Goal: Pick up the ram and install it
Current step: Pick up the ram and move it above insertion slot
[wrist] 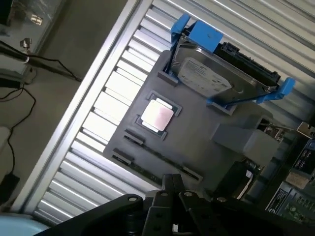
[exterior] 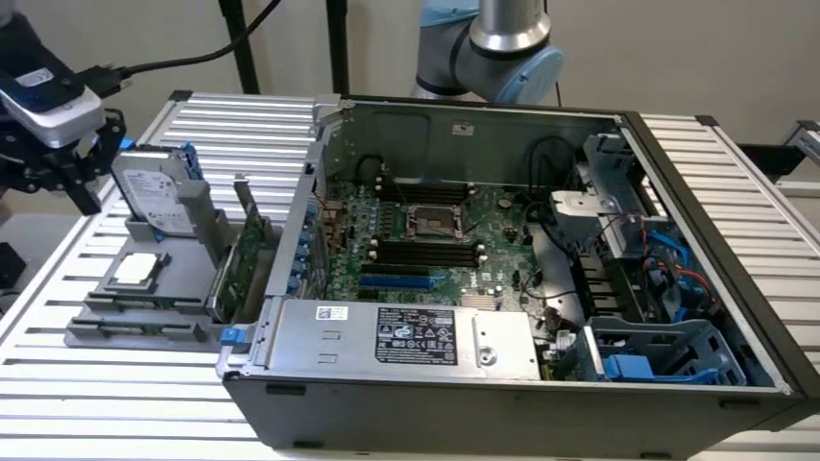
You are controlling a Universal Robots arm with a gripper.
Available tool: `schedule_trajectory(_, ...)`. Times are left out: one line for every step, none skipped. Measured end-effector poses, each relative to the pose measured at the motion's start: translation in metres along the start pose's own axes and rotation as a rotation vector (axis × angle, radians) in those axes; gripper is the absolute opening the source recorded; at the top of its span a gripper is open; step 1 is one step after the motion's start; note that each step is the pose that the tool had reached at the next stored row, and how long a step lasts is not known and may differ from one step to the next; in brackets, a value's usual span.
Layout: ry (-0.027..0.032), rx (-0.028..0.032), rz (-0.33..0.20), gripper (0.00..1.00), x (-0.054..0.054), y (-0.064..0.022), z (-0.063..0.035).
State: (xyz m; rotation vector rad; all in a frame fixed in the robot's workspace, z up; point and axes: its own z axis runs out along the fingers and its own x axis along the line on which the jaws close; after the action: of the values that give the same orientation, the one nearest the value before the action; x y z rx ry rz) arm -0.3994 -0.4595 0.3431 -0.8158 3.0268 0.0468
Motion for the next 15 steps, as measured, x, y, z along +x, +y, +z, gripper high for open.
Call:
schedule_trajectory(0.0006,-0.0003,-0.018,0.00,0.0000,0.0000,0.0004)
schedule_trajectory(0.0012,-0.0007,-0.036,0.00,0.0000,0.0000,0.0009)
schedule_trajectory(0.0019,-0.0010,-0.054,0.00,0.0000,-0.0001,0.0013)
schedule_trajectory(0.0026,-0.0014,-0.073,0.00,0.0000,-0.0001,0.0018)
schedule_trajectory(0.0033,-0.0018,-0.091,0.00,0.0000,-0.0001,0.0022)
schedule_trajectory(0.0040,-0.0021,-0.110,0.00,0.0000,-0.0001,0.0027)
schedule_trajectory(0.0045,-0.0025,-0.126,0.00,0.0000,-0.0001,0.0031)
schedule_trajectory(0.0053,-0.0028,-0.145,0.00,0.0000,-0.0001,0.0035)
schedule_trajectory(0.0060,-0.0032,-0.162,0.00,0.0000,-0.0001,0.0040)
schedule_trajectory(0.0067,-0.0036,-0.182,0.00,0.0000,-0.0001,0.0044)
schedule_trajectory(0.0074,-0.0040,-0.200,0.00,0.0000,-0.0001,0.0049)
schedule_trajectory(0.0081,-0.0044,-0.218,0.00,0.0000,-0.0002,0.0053)
schedule_trajectory(0.0087,-0.0048,-0.236,0.00,0.0000,-0.0002,0.0058)
schedule_trajectory(0.0094,-0.0051,-0.254,0.00,0.0001,-0.0002,0.0062)
schedule_trajectory(0.0101,-0.0055,-0.272,0.00,0.0001,-0.0002,0.0067)
